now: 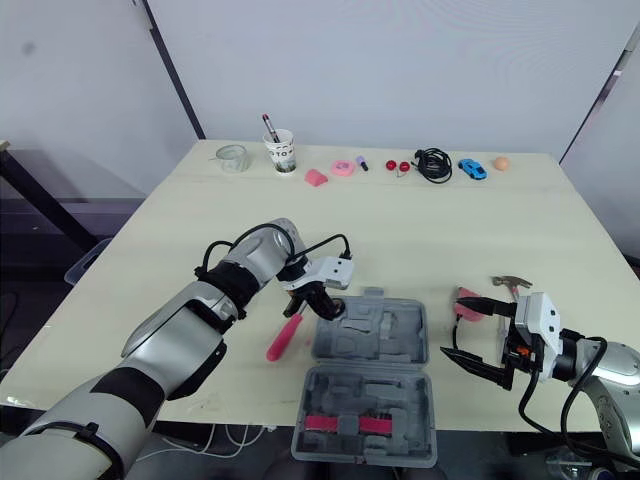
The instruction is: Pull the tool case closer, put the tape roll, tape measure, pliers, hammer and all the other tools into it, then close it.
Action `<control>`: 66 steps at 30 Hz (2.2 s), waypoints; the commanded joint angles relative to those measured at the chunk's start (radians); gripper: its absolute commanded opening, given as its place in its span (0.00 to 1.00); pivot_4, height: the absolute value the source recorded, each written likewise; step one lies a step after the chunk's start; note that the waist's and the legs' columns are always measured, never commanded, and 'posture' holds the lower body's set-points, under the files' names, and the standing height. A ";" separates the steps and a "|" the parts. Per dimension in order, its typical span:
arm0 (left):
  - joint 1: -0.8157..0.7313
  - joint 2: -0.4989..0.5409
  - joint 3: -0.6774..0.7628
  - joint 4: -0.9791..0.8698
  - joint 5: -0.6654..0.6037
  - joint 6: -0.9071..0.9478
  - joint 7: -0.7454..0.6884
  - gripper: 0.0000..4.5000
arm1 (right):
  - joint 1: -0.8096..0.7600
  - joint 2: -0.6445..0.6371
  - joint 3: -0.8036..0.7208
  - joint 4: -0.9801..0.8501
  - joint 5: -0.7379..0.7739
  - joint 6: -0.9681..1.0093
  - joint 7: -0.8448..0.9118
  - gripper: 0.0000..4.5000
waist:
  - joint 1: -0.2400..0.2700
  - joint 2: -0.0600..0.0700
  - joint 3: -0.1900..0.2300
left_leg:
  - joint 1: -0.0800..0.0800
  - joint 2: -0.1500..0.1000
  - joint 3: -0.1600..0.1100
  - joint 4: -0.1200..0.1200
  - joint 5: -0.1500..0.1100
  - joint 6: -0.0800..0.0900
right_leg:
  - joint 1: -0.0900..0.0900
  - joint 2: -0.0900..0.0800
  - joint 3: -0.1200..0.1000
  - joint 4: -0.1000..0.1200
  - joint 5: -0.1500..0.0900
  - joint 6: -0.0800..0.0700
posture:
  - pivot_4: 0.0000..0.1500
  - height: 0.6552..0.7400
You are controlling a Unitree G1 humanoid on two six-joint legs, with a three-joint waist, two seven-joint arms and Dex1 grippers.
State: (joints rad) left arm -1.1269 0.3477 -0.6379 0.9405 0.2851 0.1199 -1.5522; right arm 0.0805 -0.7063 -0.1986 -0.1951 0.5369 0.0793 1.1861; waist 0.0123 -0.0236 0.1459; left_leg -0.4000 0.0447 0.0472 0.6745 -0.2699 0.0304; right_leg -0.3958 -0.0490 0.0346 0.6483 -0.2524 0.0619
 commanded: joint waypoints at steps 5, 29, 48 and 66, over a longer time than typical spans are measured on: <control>-0.027 0.001 0.028 -0.019 0.008 -0.016 -0.017 0.61 | -0.009 -0.003 -0.015 -0.010 -0.001 -0.022 -0.001 1.00 | 0.000 0.000 0.000 | 0.000 0.000 0.000 0.000 0.000 0.000 | 0.000 0.000 0.000 0.000 0.000 0.000 | 1.00 1.00; 0.130 0.212 0.142 -0.448 -0.391 0.103 -0.062 0.98 | 0.008 0.024 -0.014 0.009 -0.010 -0.057 -0.009 1.00 | 0.000 0.000 0.000 | 0.000 0.000 0.000 0.000 0.000 0.000 | 0.000 0.000 0.001 0.001 0.000 0.000 | 1.00 1.00; 0.270 0.119 0.370 -0.151 -0.429 -0.207 0.025 0.29 | -0.002 0.057 0.016 -0.005 -0.030 -0.075 -0.041 1.00 | 0.000 0.000 0.000 | 0.001 0.000 0.000 0.001 0.000 0.000 | 0.000 0.000 0.001 0.002 0.000 0.000 | 1.00 1.00; 0.216 0.004 0.415 0.174 -0.329 -0.391 0.139 0.29 | 0.004 0.084 0.024 0.024 -0.051 -0.118 -0.042 1.00 | -0.001 0.000 0.000 | 0.001 0.000 0.000 0.001 0.000 0.000 | 0.000 0.000 0.001 0.003 0.000 0.000 | 1.00 1.00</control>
State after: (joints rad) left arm -0.8991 0.3563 -0.2407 1.1022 -0.0548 -0.2650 -1.4201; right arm 0.0884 -0.6232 -0.1658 -0.1678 0.4816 -0.0172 1.1469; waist 0.0117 -0.0233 0.1457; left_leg -0.3993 0.0446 0.0473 0.6759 -0.2699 0.0303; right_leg -0.3959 -0.0488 0.0351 0.6512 -0.2524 0.0620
